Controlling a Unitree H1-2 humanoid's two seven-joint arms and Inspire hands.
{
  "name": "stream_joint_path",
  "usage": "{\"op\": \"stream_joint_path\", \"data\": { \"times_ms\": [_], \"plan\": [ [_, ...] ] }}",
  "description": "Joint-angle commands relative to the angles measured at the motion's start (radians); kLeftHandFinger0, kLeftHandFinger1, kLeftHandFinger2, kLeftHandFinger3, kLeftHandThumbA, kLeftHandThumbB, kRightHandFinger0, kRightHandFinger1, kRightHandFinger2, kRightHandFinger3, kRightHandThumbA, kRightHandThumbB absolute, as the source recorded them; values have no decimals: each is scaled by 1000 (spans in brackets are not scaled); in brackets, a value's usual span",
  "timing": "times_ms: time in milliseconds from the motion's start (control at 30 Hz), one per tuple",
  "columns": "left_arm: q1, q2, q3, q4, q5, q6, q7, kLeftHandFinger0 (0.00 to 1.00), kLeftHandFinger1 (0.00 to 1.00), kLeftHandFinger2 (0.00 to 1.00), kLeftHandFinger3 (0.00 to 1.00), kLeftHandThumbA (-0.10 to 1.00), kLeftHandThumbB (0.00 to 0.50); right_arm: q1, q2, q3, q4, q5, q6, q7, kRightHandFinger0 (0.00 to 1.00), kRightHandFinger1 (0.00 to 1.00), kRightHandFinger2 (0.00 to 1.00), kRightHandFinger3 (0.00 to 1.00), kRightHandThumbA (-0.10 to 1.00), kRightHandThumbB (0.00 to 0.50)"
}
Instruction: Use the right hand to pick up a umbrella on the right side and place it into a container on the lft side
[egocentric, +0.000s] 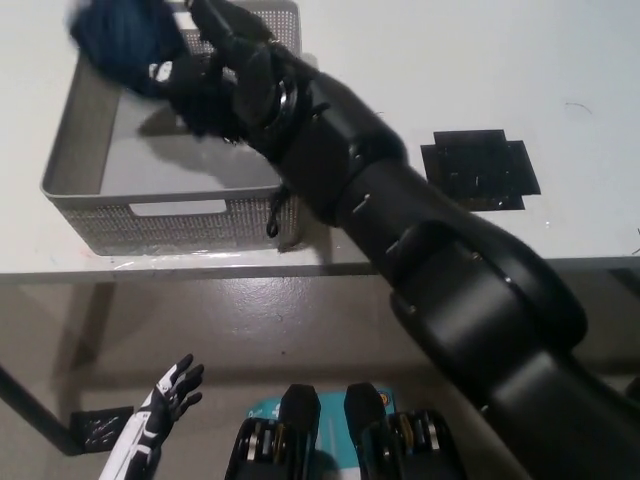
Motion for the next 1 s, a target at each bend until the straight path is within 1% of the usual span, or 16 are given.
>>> {"op": "stream_joint_path", "data": {
  "times_ms": [0,67,267,300,400,433,467,533,567,600,633,667,733,800,900,967],
  "plan": [
    [-14,22,-6,-36,7,8,-17,1000,1000,1000,1000,1000,98,-49,-37,23,-30,-5,14,63,1000,1000,1000,1000,922,494],
    [-18,23,-13,-40,9,17,-19,1000,1000,1000,1000,1000,95,-42,-52,29,-36,-6,8,63,1000,1000,1000,1000,990,500],
    [-16,24,-22,-43,17,27,-14,1000,1000,1000,1000,1000,90,-41,-90,15,-86,15,-4,76,1000,1000,1000,1000,1000,500],
    [-19,24,-24,-40,24,21,-13,1000,1000,1000,1000,1000,79,-44,-102,-7,-101,37,-19,82,1000,1000,1000,1000,1000,495],
    [-26,20,-25,-39,20,23,-12,1000,1000,1000,1000,1000,101,-25,-149,-108,-205,130,-77,105,1000,1000,1000,1000,1000,488],
    [-30,22,-23,-39,22,25,-11,1000,1000,1000,1000,1000,93,-8,-172,-158,-271,182,-111,128,1000,1000,1000,1000,1000,484],
    [-32,25,-23,-38,20,24,-14,1000,1000,1000,1000,1000,85,17,-187,-191,-343,209,-110,146,1000,1000,1000,1000,1000,473],
    [-32,33,-21,-36,10,22,-22,1000,1000,1000,1000,1000,88,121,-211,-265,-592,281,-86,176,1000,1000,1000,1000,1000,481],
    [-35,36,-19,-33,6,20,-24,1000,1000,1000,1000,1000,87,179,-225,-282,-726,302,-65,187,1000,1000,1000,1000,1000,469],
    [-36,37,-18,-31,5,12,-25,1000,1000,1000,1000,1000,73,280,-249,-293,-952,314,-16,204,1000,1000,1000,1000,1000,458],
    [-29,42,-17,-34,4,9,-28,1000,1000,1000,1000,1000,69,315,-250,-295,-1020,314,1,206,1000,1000,1000,1000,1000,458],
    [-25,50,-17,-36,16,9,-28,1000,1000,1000,1000,1000,73,376,-258,-309,-1135,347,22,225,1000,1000,1000,1000,1000,425],
    [-20,56,-17,-35,1,7,-38,1000,1000,1000,1000,1000,54,522,-292,-328,-1385,414,109,275,1000,1000,1000,1000,1000,426],
    [-25,58,-13,-27,-8,9,-41,1000,1000,1000,1000,1000,46,654,-313,-351,-1563,484,142,289,1000,1000,1000,1000,1000,383],
    [-26,54,-10,-12,3,6,-31,1000,1000,1000,1000,1000,58,878,-330,-388,-1742,585,111,279,1000,1000,1000,1000,1000,397],
    [-19,55,-8,-4,9,0,-27,1000,1000,1000,1000,1000,61,996,-334,-400,-1807,660,89,281,1000,1000,1000,1000,1000,434]
  ]
}}
